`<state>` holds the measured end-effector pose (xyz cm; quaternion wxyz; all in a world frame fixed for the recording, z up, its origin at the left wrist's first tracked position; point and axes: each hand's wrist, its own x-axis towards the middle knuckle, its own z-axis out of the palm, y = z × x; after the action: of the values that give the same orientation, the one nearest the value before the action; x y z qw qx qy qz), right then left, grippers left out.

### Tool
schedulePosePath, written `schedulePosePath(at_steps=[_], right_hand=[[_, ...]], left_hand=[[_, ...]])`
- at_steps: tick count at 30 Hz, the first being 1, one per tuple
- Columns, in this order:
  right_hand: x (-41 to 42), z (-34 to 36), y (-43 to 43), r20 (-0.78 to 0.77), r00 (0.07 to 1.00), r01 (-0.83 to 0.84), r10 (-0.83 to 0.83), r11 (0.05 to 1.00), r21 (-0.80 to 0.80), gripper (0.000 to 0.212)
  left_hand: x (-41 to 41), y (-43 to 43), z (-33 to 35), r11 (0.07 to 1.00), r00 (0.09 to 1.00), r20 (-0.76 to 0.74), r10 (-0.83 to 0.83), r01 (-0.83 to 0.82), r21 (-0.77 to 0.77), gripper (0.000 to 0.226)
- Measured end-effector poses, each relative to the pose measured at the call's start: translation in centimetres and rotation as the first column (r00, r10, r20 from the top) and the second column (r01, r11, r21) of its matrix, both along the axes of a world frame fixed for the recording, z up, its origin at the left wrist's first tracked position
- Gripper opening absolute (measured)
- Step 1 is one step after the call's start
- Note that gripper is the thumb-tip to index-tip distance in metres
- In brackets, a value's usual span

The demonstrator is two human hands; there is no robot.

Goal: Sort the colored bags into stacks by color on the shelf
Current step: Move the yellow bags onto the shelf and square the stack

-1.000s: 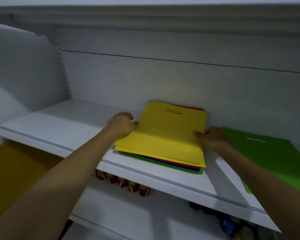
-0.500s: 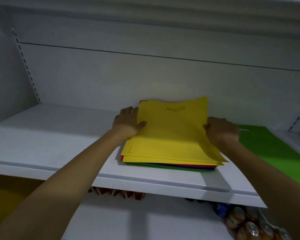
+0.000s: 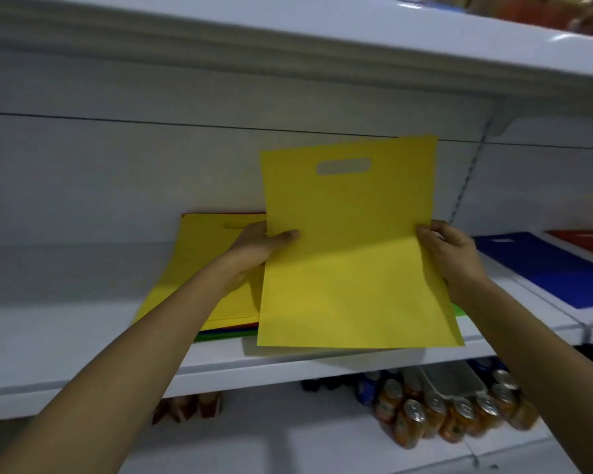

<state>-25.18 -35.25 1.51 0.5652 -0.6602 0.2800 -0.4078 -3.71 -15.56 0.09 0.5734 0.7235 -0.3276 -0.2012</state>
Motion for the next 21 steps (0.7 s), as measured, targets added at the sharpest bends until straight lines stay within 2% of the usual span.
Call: schedulePosePath(at_steps=[3,6,9,11,15,21], right_hand=[[-5.8,-0.3,-3.1,-0.040,0.992,0.115,-0.118,0.991,-0.070,0.015],[-12.2,-0.6,-6.0,-0.115,0.970,0.182,-0.214,0.954,-0.239,0.027],[-18.9,-1.2,-8.8,-0.251,0.892,0.228,-0.375,0.855,-0.466,0.036],[-23.3,-1.8,-10.5,-0.277,0.838,0.259,-0.470,0.790,-0.556,0.037],[-31.8,-2.6,-13.7,-0.276,0.763,0.330,-0.585,0.720,-0.611,0.033],[-44.1,-3.6,-17.7,-0.310,0.609,0.490,-0.730,0.653,-0.577,0.033]], left_hand=[[-4.1,-4.4,0.3,0.996,0.990,0.106,-0.090,0.091,-0.005,0.027],[-9.2,-9.5,0.2,0.994,0.954,0.280,-0.107,0.110,0.005,0.037],[-15.6,-14.2,-0.5,0.991,0.913,0.394,-0.104,0.128,-0.036,0.035],[-19.8,-17.2,-1.0,0.989,0.892,0.437,-0.113,0.142,-0.032,0.032],[-27.9,-22.8,-1.4,0.983,0.843,0.512,-0.166,0.182,0.020,0.027],[-38.6,-30.0,-1.6,0.955,0.831,0.479,-0.282,0.292,0.055,0.019]])
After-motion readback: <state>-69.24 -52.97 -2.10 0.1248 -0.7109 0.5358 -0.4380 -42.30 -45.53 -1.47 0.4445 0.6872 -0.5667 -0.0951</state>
